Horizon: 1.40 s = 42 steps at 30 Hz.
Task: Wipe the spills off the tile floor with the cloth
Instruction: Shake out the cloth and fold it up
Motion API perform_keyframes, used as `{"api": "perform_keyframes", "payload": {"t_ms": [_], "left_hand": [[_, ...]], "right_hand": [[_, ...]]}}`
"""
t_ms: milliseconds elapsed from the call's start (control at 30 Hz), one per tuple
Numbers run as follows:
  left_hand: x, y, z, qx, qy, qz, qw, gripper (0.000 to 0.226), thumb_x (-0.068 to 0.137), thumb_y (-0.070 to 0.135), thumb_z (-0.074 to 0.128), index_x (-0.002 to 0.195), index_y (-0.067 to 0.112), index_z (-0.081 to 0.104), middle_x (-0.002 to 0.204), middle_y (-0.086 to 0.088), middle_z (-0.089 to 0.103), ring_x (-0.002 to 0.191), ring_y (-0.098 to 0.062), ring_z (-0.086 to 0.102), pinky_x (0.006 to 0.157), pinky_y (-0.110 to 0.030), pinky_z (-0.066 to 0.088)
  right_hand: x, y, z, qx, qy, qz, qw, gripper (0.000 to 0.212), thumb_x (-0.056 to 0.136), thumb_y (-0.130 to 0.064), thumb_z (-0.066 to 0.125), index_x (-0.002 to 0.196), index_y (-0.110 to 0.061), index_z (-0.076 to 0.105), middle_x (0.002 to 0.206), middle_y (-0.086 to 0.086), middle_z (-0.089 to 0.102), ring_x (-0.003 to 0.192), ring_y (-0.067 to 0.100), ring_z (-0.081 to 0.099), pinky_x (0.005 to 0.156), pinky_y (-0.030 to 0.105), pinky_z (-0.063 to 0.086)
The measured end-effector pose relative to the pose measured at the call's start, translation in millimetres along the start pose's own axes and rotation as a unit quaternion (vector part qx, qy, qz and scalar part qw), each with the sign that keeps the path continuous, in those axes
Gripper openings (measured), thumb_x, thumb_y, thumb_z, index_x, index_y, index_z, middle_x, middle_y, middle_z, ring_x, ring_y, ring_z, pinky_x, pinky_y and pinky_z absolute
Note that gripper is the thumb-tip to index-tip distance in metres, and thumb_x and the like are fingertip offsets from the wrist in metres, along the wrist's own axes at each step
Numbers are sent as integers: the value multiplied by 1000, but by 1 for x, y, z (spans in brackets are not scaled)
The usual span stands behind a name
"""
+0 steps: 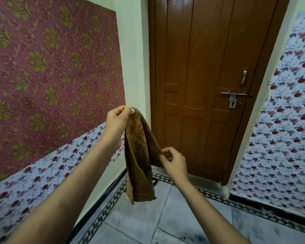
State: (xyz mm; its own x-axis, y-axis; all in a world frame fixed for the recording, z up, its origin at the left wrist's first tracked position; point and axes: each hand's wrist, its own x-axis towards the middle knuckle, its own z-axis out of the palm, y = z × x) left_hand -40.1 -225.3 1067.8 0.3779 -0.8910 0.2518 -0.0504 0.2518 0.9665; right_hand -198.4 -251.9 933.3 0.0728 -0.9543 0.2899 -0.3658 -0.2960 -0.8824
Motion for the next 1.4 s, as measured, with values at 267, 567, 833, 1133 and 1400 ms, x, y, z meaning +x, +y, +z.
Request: {"api": "perform_keyframes", "payload": {"t_ms": [267,567,833,1133,1400], "left_hand": [[4,-5,-8,-23,21,-11,999,19,91,17,50,84,11,66,78,-4,57,82,-18,55,73,-32,43],[14,-26,-7,15,29,-54,998,21,98,16,37,95,16,58,101,-6,57,99,-23,53,86,-37,46],[23,-41,-7,18,21,-115,993,20,98,13,40,105,16,58,105,-7,57,98,-23,53,79,-35,46],[10,-28,-28,-273,-316,-79,905,13,66,18,65,77,12,65,63,-1,54,56,-12,51,54,-22,45],[-10,-28,19,-181,-413,-54,891,10,80,13,61,90,11,60,84,-5,57,77,-16,56,73,-28,47]], "right_hand": [[14,-12,-35,205,97,47,973,4,90,-17,59,86,-19,61,85,2,65,76,15,64,56,18,52],[19,-22,-75,448,99,124,880,9,86,-13,62,94,-11,66,82,4,70,72,11,68,58,23,55],[23,-31,-86,388,73,116,911,10,90,-17,59,94,-10,66,80,3,68,64,6,67,52,20,52],[14,-42,-107,477,-198,59,854,36,46,-41,90,67,-19,70,65,2,66,61,12,64,58,23,54],[12,-69,-65,462,-246,7,852,35,48,-37,89,75,-20,75,76,-1,70,70,10,65,67,22,55]]}}
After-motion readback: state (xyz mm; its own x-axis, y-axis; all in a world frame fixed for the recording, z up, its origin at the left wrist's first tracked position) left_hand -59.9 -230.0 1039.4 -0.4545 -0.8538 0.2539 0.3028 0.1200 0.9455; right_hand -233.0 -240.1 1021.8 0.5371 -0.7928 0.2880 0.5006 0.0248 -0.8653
